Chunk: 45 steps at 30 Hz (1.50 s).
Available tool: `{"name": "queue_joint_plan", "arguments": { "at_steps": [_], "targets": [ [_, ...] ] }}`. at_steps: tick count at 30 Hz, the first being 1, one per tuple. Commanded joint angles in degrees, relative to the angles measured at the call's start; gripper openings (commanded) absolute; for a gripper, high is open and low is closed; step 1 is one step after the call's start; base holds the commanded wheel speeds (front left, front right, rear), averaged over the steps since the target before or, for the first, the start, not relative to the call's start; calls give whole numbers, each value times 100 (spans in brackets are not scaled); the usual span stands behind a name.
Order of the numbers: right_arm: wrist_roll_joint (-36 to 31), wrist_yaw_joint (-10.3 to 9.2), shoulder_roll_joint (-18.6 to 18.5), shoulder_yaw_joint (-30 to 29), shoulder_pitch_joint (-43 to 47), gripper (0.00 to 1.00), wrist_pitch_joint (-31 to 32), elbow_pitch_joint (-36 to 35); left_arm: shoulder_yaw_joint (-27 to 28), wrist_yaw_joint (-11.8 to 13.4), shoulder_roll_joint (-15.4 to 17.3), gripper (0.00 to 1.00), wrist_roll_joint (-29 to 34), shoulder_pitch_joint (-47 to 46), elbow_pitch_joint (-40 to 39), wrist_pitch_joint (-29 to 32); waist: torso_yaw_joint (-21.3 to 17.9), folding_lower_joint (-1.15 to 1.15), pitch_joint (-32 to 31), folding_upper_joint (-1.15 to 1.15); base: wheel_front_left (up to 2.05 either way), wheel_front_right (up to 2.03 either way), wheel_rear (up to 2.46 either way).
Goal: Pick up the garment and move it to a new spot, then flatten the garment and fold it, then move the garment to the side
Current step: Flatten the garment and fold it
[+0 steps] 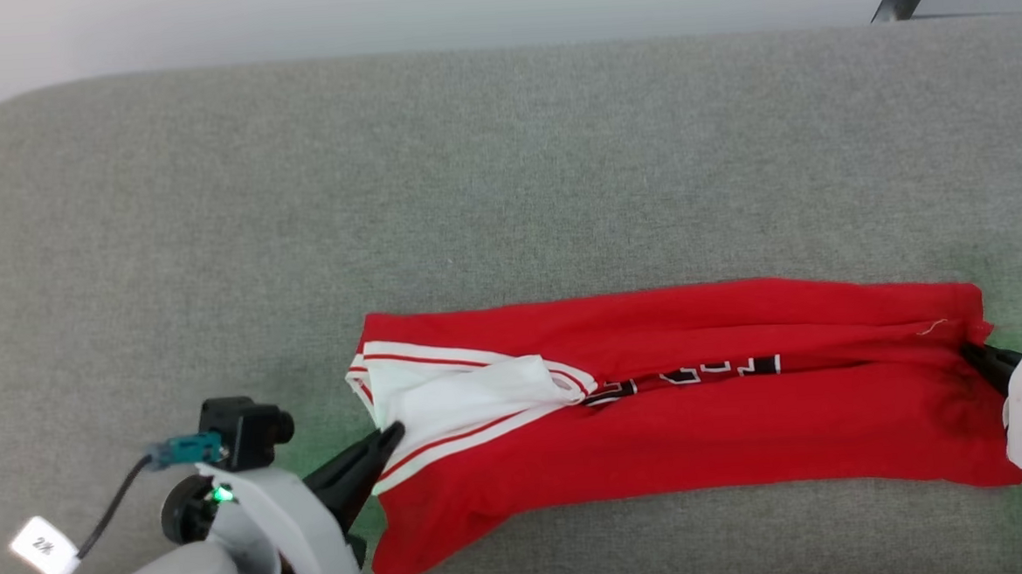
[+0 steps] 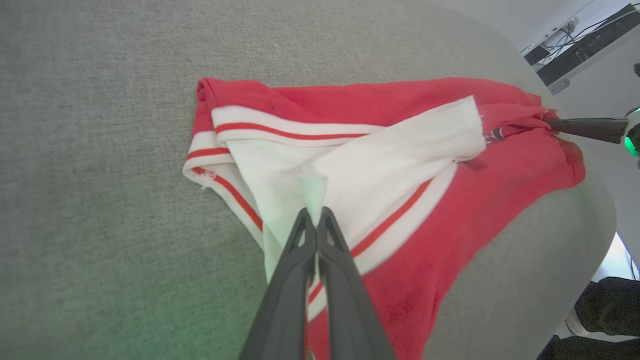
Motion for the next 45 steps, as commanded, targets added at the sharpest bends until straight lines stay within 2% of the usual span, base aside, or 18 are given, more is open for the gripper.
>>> {"name": "queue_joint_plan", "arguments": {
  "at_steps": [1, 9, 10, 11, 12, 13, 14, 18, 21, 25, 31, 38, 45],
  "targets": [
    [-104, -8, 49, -30, 52, 0, -17, 41, 29, 78, -114, 0, 19, -30, 105, -53, 12, 0, 91, 0, 0, 0, 0],
    [-244, -7, 286, 4, -29, 0, -87, 218, 72, 51, -498, 0, 62, -88, 619, -167, -32, 0, 201, 0, 0, 0, 0],
    [-231, -7, 290, 36, -37, 29, -99, 192, 95, 52, -516, 6, 84, -78, 657, -201, -39, 0, 178, 0, 0, 0, 0],
    [-136, -6, 316, 37, -26, 87, -90, 164, 139, 63, -535, 31, 92, -52, 686, -236, -47, 0, 142, 0, 0, 0, 0],
    [-39, -6, 332, 7, -10, 100, -64, 132, 186, 79, -554, 50, 74, 6, 692, -269, -56, 0, 103, 0, 0, 0, 0],
    [31, -6, 312, -23, 14, 100, -40, 88, 231, 108, -570, 84, 81, 70, 685, -298, -59, 0, 55, 0, 0, 0, 0],
    [87, -7, 270, -67, 40, 100, 15, 42, 292, 155, -581, 100, 131, 137, 663, -327, -59, 0, 2, 0, 0, 0, 0],
    [359, -8, 178, -241, 138, 100, 233, -147, 557, 310, -636, 100, 206, 401, 519, -383, -36, 0, -156, 0, 0, 0, 0],
    [581, -7, 58, -451, 313, 100, 565, -354, 1101, 563, -753, 100, 429, 768, 286, -394, 28, 0, -303, 0, 0, 0, 0],
    [691, -7, -80, -797, 589, 100, 1026, -488, 1800, 872, -1048, 100, 995, 1455, -42, -391, 187, 0, -450, 0, 0, 0, 0],
    [559, -7, -7, -1246, 793, 100, 1638, -522, 2631, 1195, -1641, 100, 1994, 2291, -302, -393, 479, 0, -505, 0, 0, 0, 0],
    [-35, -7, 67, -1426, 697, 100, 2186, -354, 3433, 1275, -2344, 100, 3482, 2815, -294, -393, 858, 0, -425, 0, 0, 0, 0],
    [-511, -7, 243, -1701, 568, 100, 2437, -120, 4092, 975, -2958, 100, 4508, 3061, -223, -394, 1117, 0, -259, 0, 0, 0, 0]
  ]
}}
